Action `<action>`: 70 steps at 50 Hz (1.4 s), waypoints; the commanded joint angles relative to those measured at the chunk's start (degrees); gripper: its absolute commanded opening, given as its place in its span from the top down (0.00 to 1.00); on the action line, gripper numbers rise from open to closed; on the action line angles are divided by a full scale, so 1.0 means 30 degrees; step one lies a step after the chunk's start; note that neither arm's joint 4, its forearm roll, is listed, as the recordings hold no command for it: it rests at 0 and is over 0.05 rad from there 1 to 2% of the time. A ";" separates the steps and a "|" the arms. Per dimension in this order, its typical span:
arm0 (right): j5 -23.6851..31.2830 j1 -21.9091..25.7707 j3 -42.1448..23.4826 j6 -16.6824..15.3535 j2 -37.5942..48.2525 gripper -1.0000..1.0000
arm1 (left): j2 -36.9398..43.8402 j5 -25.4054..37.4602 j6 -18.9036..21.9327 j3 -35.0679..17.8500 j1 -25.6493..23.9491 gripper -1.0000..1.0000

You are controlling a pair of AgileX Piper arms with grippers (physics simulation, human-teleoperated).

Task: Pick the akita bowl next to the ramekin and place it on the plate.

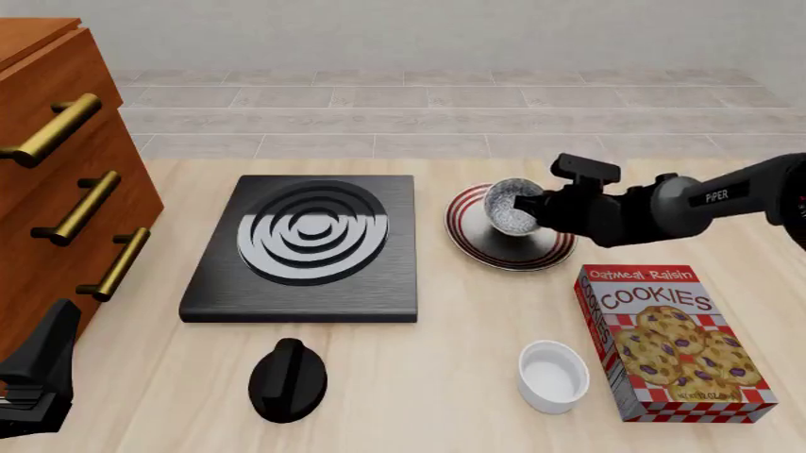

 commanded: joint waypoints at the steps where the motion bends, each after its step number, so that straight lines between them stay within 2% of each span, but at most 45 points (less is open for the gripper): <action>1: 0.0036 0.0031 -0.0354 0.0141 0.0572 1.00 | 0.0000 0.0000 0.0000 0.0000 0.0000 0.00; 16: -0.0127 0.0644 -0.0318 0.0521 0.0942 1.00 | 0.0000 0.0000 0.0000 0.0000 0.0000 0.00; 17: 0.0024 0.0764 -0.0313 0.0451 0.0864 0.00 | 0.0000 0.0000 0.0000 0.0000 0.0000 0.00; 70: 0.0134 0.0719 0.1450 0.0177 -0.1523 0.00 | 0.0000 0.0000 0.0000 0.0000 0.0000 0.00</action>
